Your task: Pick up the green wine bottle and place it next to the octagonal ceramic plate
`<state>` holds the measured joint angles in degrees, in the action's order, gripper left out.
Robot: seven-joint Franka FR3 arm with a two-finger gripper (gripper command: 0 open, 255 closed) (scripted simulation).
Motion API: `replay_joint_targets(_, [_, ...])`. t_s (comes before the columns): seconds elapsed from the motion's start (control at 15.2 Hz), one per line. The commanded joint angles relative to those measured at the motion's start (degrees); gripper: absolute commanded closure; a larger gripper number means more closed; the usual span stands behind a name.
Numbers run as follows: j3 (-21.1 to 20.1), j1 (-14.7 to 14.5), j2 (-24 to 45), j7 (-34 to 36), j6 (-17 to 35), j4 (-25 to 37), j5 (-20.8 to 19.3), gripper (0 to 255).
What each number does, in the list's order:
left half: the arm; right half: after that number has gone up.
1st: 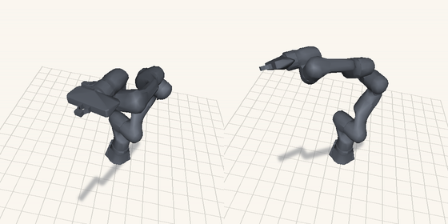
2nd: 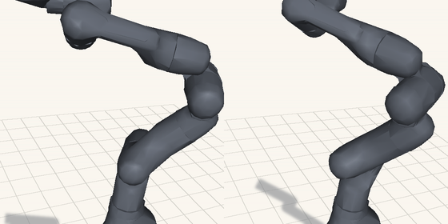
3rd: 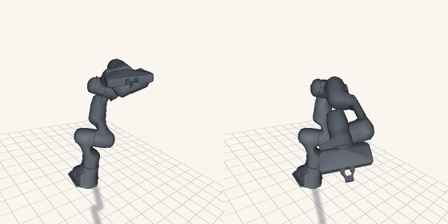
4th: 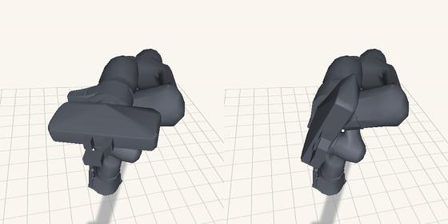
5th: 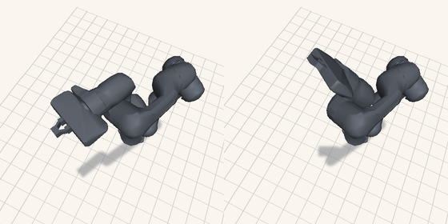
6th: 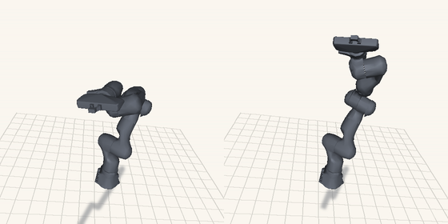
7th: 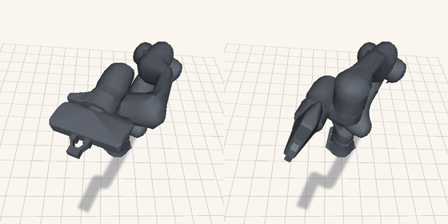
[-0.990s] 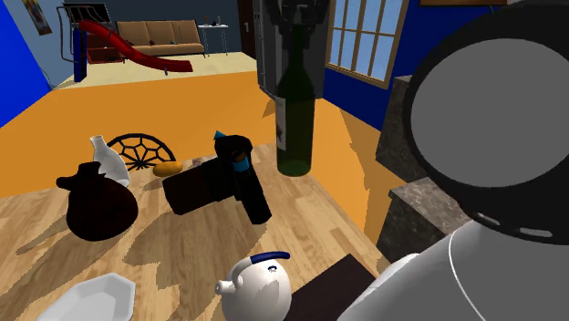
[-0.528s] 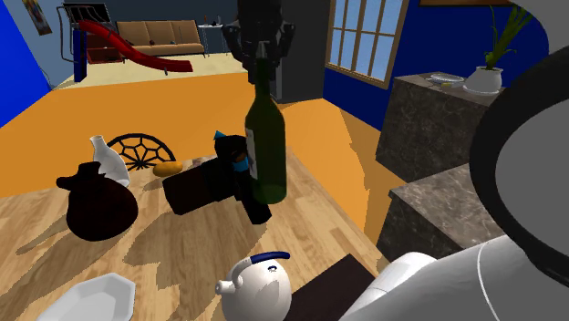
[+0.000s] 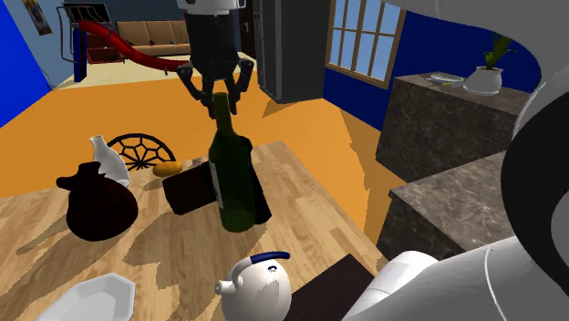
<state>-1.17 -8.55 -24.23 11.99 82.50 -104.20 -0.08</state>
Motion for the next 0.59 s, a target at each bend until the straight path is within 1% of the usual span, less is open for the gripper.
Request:
replay_joint_targets(0.0, [-1.9, -0.7, -0.5, 2.6, 2.7, -3.2, 0.7, 255])
replay_joint_targets(0.53, [-8.6, -3.4, 3.0, 11.4, 12.0, -8.8, 2.5, 255])
